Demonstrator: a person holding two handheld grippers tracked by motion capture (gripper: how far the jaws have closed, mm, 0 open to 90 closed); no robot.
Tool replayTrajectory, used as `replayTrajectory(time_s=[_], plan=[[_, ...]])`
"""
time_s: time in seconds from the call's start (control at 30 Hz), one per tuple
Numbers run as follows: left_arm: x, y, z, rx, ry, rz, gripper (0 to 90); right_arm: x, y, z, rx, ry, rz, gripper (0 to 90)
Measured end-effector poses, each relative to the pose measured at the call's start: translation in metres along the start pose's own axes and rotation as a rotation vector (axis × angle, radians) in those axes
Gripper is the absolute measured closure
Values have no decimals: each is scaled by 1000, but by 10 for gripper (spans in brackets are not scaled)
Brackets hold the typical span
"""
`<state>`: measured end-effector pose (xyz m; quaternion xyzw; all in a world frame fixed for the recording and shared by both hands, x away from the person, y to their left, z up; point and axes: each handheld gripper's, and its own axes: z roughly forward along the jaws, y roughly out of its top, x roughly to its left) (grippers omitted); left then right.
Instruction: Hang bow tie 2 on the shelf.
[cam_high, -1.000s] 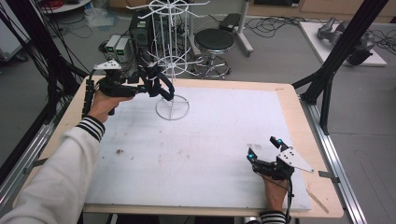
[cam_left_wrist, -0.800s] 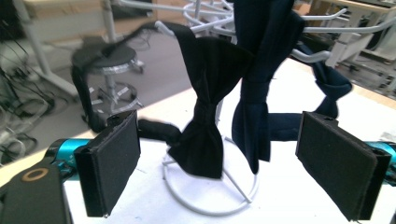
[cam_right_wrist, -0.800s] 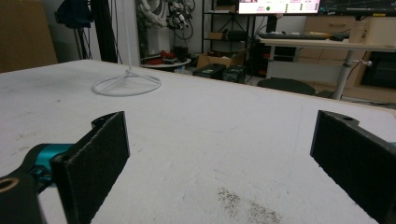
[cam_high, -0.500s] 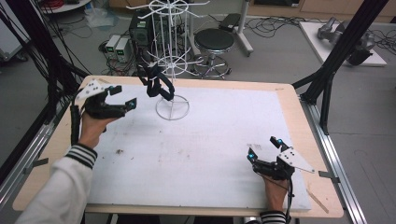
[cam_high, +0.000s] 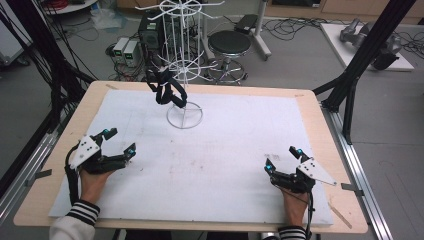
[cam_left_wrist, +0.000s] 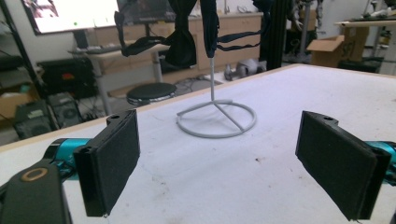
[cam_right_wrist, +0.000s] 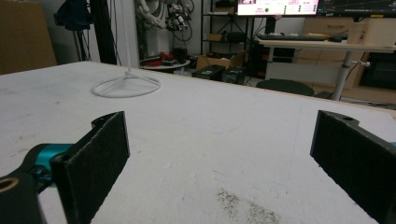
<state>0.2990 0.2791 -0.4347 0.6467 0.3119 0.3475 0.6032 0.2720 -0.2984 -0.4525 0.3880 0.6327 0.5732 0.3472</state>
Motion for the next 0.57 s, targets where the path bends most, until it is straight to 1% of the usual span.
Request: replayTrajectory(time_s=[0.03, 0.07, 0.13, 0.2, 0.23, 0.33, 0.4, 0.5, 0.57], plan=[[0, 0, 0, 0, 0, 0, 142, 0, 0, 0, -1, 2, -4, 38], [-1, -3, -2, -9, 7, -6, 142, 0, 0, 0, -2, 1, -6, 38], [-5, -9, -7, -25, 20, -6, 142, 0, 0, 0, -1, 0, -5, 38], [-5, -12, -10, -29, 17, -11, 142, 0, 0, 0, -2, 0, 0, 38], [-6, -13, -11, -30, 14, -23, 142, 0, 0, 0, -3, 0, 0, 38], [-5, -19, -13, -27, 11, -39, 143, 1, 0, -1, -3, -4, -3, 38], [-5, -19, -15, -50, 17, -44, 143, 1, 0, -1, -3, -5, -5, 38], [-3, -20, -16, -52, 18, -58, 143, 1, 0, -1, -7, -8, -6, 39], [-3, -21, -16, -51, 17, -60, 143, 1, 0, -1, -10, -8, -13, 38]])
